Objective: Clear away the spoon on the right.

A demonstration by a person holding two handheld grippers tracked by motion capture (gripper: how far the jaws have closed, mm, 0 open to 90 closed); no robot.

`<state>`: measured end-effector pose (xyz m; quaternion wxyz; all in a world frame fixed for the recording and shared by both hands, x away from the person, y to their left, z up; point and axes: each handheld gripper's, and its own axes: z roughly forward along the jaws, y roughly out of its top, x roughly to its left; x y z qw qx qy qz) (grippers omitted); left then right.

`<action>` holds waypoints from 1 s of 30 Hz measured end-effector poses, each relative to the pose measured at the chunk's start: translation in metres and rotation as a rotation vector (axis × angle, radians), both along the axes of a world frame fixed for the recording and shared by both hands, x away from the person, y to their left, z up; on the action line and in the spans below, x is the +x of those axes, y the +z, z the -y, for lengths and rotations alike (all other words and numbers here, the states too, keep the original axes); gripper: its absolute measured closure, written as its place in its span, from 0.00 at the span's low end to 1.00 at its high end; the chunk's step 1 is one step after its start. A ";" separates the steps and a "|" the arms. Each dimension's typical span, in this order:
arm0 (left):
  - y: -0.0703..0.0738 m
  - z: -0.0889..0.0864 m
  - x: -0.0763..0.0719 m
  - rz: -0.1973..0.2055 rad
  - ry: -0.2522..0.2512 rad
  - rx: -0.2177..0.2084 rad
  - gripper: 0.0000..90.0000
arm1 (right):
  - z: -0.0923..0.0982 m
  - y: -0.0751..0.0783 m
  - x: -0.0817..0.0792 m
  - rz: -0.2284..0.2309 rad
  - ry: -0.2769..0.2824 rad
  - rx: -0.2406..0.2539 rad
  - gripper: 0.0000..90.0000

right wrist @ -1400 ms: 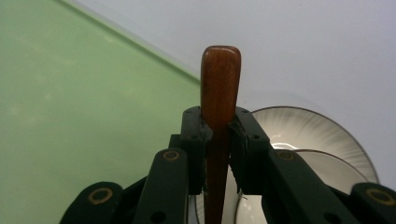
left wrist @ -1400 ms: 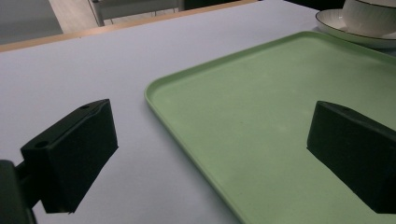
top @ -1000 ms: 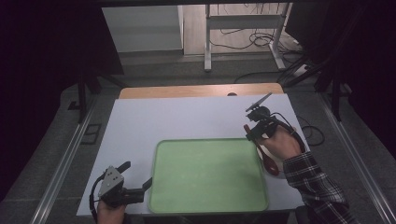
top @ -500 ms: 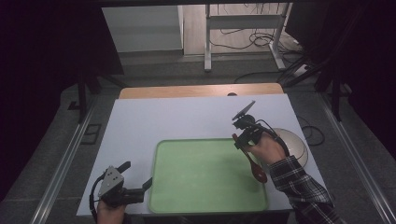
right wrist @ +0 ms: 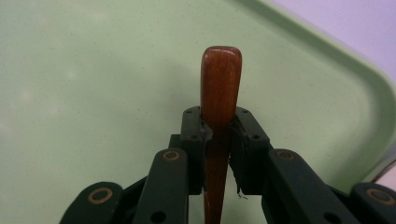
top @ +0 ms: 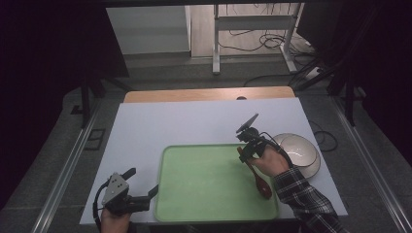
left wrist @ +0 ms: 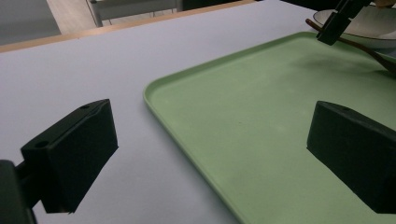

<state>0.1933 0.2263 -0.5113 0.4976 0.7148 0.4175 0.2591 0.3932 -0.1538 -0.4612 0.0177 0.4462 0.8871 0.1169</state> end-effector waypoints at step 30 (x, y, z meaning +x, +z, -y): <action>0.000 0.002 0.000 0.000 -0.009 0.015 0.01 | 0.017 0.001 -0.019 0.229 0.141 0.126 0.77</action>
